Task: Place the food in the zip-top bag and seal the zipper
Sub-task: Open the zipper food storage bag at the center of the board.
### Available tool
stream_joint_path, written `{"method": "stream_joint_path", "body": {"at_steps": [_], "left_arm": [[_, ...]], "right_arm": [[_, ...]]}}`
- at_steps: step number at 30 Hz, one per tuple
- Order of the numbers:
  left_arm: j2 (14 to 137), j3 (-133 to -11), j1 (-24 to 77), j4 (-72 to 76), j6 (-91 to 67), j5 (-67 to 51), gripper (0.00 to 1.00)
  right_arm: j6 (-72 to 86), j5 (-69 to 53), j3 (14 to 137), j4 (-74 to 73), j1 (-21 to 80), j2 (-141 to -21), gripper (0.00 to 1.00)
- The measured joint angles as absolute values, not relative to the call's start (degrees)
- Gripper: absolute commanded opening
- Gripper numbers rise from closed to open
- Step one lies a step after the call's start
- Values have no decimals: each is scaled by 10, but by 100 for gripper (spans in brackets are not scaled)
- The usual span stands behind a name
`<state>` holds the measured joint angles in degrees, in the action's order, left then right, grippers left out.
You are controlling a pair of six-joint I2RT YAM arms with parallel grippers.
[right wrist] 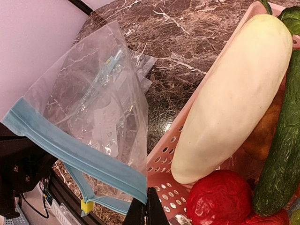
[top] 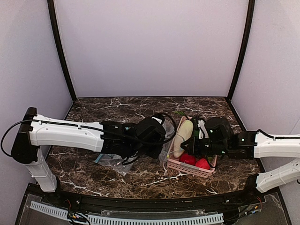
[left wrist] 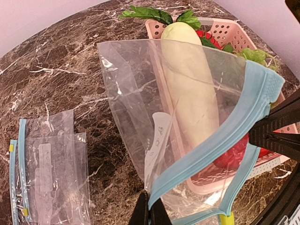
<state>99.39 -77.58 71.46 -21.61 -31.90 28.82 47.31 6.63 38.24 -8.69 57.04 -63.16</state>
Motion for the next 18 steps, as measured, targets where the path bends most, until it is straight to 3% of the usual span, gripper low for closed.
{"method": "stream_joint_path", "body": {"at_steps": [7, 18], "left_arm": [[975, -773, 715, -174, -308, 227, 1], [975, -756, 714, -91, -307, 122, 1]], "right_arm": [[460, 61, 399, -89, 570, -640, 20], [434, 56, 444, -72, 571, -689, 44]]}}
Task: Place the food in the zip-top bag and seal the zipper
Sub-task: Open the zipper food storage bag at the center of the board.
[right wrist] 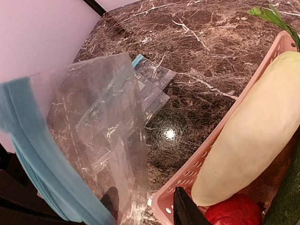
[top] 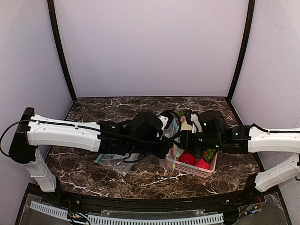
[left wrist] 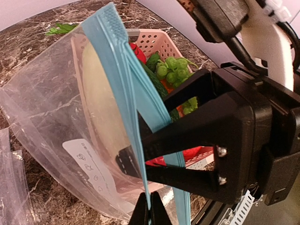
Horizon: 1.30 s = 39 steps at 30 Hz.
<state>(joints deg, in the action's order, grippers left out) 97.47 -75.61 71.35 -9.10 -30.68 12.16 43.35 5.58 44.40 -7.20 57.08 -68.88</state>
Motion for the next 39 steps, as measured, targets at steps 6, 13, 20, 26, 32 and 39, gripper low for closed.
{"method": "stream_joint_path", "body": {"at_steps": [6, 13, 20, 26, 32, 39], "left_arm": [[973, -726, 714, -56, -309, 97, 1], [949, -692, 714, -30, -318, 90, 1], [925, -684, 714, -17, -319, 96, 1], [911, -680, 711, 7, -315, 98, 1], [907, -674, 705, 26, -309, 73, 1], [899, -660, 701, 41, -306, 49, 1]], "right_arm": [[425, 56, 452, -58, 571, -711, 57], [432, 56, 452, -49, 571, -724, 65], [435, 58, 452, -41, 571, -743, 68], [426, 50, 451, -30, 571, -747, 71], [404, 32, 451, -17, 569, -755, 71], [400, 34, 452, -15, 570, -772, 68]]}}
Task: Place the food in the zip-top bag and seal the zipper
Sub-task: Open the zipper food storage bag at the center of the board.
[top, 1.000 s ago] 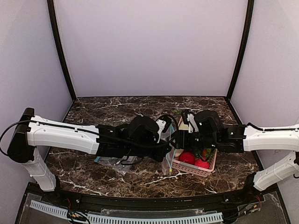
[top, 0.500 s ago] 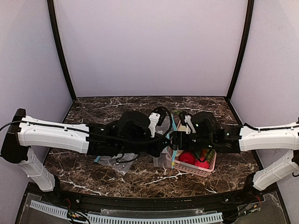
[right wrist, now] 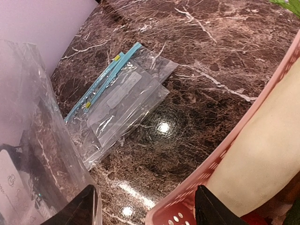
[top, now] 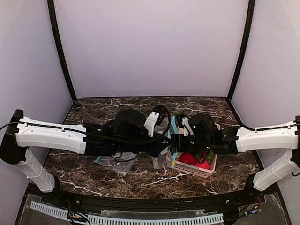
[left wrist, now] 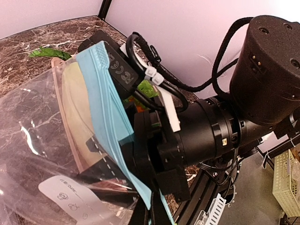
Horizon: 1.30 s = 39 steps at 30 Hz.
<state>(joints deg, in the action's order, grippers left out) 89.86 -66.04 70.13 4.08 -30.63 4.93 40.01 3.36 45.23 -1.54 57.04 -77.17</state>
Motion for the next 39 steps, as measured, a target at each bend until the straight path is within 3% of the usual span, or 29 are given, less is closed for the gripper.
{"method": "stream_joint_path", "body": {"at_steps": [23, 31, 39], "left_arm": [[837, -696, 700, -143, -272, 165, 1], [849, -699, 698, -153, -268, 161, 1], [845, -667, 690, -81, -261, 88, 1]], "right_arm": [[470, 252, 540, -216, 582, -778, 71], [435, 229, 537, -209, 580, -777, 82], [382, 122, 490, -122, 577, -739, 83]]}}
